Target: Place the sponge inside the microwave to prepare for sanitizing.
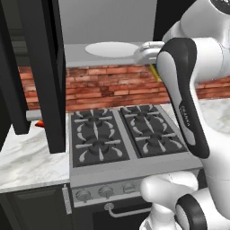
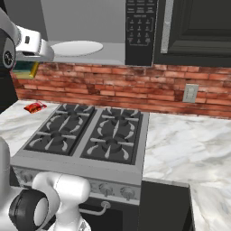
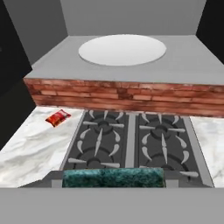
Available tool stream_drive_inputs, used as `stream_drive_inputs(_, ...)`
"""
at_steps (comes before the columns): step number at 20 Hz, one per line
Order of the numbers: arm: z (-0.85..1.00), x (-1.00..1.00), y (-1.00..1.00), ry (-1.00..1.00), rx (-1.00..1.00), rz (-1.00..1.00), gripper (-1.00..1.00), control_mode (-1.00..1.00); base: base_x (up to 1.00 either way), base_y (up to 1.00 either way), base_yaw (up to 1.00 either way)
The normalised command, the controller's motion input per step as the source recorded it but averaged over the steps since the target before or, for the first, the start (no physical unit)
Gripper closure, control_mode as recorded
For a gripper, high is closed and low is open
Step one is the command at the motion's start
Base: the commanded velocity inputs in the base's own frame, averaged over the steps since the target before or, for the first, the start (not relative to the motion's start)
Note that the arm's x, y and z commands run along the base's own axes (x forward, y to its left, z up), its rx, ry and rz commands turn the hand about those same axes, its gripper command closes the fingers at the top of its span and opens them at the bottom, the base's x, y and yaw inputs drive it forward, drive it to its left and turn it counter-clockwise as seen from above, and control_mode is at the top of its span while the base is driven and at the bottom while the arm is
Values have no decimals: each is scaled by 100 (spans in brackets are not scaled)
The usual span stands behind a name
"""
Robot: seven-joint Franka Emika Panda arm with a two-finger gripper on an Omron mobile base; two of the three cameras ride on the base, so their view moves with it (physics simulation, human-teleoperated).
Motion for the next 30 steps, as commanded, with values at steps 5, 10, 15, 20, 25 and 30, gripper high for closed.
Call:
stream_drive_inputs(5, 11, 27, -6, -14, 2, 0, 100, -100, 0, 0, 0)
stream_drive_inputs(10, 0, 30, -2, -18, 2, 0, 100, -100, 0, 0, 0)
stream_drive_inputs(15, -4, 16, 0, -26, 3, 0, 100, -100, 0, 0, 0)
stream_drive_inputs(20, 5, 33, 0, -14, 6, 0, 100, -100, 0, 0, 0)
stream_drive_inputs(25, 8, 42, 0, -4, 9, 0, 100, -100, 0, 0, 0)
stream_drive_inputs(30, 11, 46, 1, 0, 3, 0, 100, -100, 0, 0, 0)
